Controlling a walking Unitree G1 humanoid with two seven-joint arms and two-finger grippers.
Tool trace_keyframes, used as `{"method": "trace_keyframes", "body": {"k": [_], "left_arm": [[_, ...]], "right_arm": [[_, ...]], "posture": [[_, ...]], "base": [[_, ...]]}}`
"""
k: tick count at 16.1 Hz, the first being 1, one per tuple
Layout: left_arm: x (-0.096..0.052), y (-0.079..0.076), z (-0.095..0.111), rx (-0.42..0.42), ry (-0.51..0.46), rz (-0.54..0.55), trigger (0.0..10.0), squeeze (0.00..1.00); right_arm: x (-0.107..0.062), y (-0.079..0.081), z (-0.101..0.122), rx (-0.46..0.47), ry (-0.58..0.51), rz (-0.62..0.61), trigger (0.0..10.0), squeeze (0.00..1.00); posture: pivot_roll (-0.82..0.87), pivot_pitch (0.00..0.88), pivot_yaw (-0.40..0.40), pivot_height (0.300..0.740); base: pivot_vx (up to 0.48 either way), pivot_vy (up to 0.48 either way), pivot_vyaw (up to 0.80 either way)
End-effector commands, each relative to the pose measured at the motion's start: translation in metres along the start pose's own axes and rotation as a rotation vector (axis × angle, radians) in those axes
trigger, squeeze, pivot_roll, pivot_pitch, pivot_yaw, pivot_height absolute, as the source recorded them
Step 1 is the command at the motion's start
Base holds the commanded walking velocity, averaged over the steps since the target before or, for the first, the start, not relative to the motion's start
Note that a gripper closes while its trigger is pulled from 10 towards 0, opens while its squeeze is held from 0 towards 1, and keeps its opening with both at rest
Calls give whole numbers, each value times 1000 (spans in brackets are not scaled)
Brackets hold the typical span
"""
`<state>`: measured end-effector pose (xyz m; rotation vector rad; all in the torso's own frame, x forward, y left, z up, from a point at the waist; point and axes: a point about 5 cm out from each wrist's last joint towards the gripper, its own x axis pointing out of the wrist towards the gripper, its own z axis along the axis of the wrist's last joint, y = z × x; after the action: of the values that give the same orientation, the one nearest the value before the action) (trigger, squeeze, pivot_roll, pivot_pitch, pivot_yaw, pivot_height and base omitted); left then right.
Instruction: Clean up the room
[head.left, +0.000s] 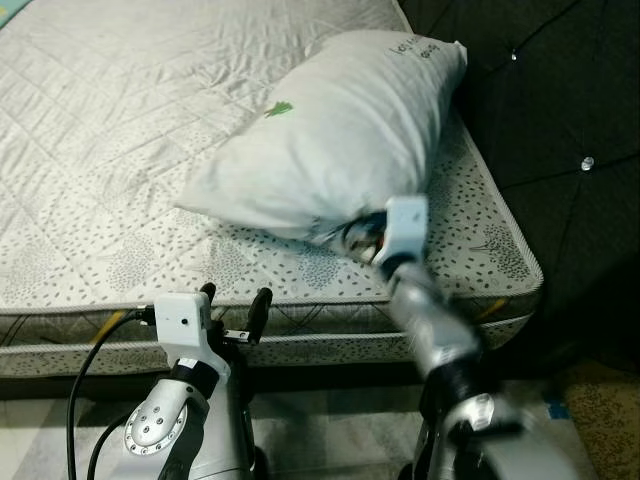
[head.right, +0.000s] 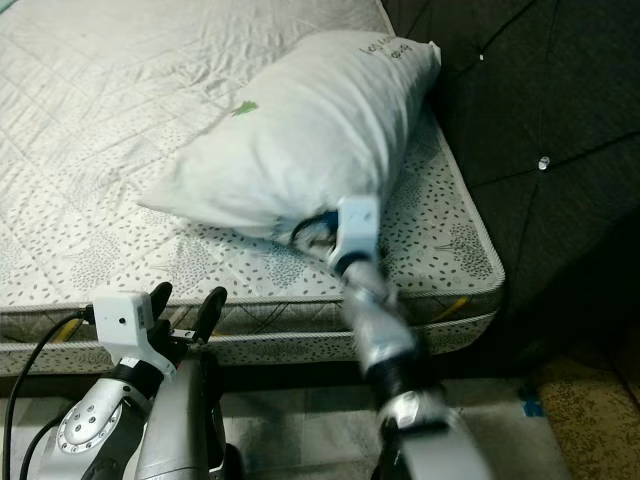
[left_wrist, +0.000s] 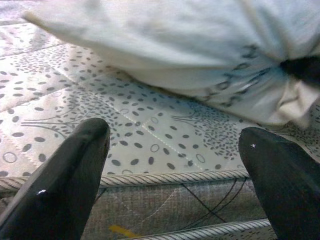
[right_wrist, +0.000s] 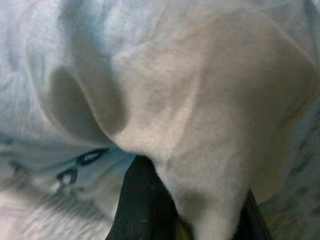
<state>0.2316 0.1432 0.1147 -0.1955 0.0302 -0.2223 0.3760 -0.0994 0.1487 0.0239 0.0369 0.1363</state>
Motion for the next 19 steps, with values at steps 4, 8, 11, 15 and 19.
{"method": "trace_keyframes", "body": {"k": [4, 8, 11, 15, 19], "left_arm": [[-3, 8, 0, 42, 5, 50, 10000, 0], [-2, 8, 0, 45, 8, 49, 10000, 0], [-1, 9, 0, 46, 5, 52, 10000, 0], [-2, 10, 0, 44, 7, 52, 10000, 0], [0, 9, -1, 43, 11, 39, 10000, 0]], "right_arm": [[18, -57, 43, -51, -77, -122, 0, 0], [26, -87, 81, -55, -113, -184, 0, 0], [23, -109, 97, -51, -138, -252, 0, 0], [-1, -173, 102, -73, -132, -429, 0, 0], [-34, -223, 91, -143, -114, -572, 0, 0]], "posture": [[37, 172, 19, 487], [38, 170, 22, 487], [43, 167, 22, 487], [38, 166, 33, 487], [19, 161, 51, 487]], "base": [[0, 0, 0], [0, 0, 0], [0, 0, 0], [0, 0, 0], [0, 0, 0]]}}
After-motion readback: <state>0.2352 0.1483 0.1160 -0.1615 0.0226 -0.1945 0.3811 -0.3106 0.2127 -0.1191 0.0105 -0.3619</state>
